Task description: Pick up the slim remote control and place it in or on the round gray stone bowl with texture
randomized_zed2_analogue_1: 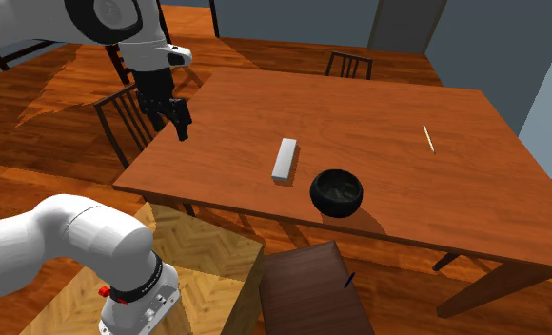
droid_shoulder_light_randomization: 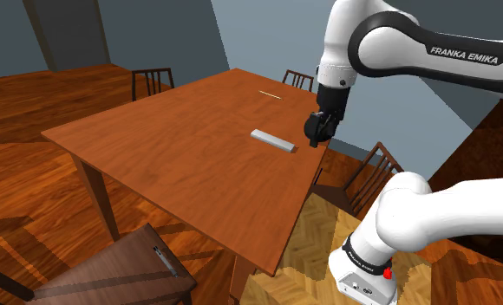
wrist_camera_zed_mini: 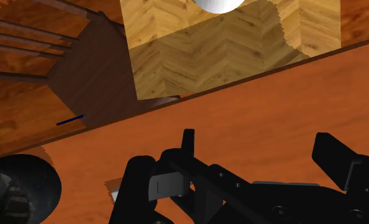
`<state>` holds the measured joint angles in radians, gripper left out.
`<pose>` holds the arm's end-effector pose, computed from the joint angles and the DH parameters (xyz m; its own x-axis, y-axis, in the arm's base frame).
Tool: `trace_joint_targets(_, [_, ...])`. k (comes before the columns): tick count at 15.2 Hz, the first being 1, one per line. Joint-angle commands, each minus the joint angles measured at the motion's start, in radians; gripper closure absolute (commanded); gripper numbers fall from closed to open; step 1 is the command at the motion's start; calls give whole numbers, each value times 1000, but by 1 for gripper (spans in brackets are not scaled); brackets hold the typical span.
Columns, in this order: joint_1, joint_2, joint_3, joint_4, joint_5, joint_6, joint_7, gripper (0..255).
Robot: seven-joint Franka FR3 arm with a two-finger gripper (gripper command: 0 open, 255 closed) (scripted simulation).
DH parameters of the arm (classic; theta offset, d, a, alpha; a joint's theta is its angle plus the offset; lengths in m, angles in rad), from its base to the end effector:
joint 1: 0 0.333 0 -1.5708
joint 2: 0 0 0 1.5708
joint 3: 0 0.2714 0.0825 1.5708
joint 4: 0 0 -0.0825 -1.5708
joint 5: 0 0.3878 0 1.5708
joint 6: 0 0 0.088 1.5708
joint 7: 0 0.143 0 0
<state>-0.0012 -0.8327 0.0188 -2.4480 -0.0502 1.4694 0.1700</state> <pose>0.3122 -0.0019 0.4878 0.9774 -0.1646 -0.1323 -0.1539 -0.9842 0.0877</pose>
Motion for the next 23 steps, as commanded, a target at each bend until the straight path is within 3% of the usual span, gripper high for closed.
trace_joint_targets(1, [0,0,0,0,0,0,0,0])
trace_joint_targets(13, [-44,296,-193,-17,-110,388,-214,0])
trace_joint_targets(18, [-47,467,-267,40,-108,533,-308,0])
trace_joint_targets(23, [-45,654,-329,132,-64,654,-417,0])
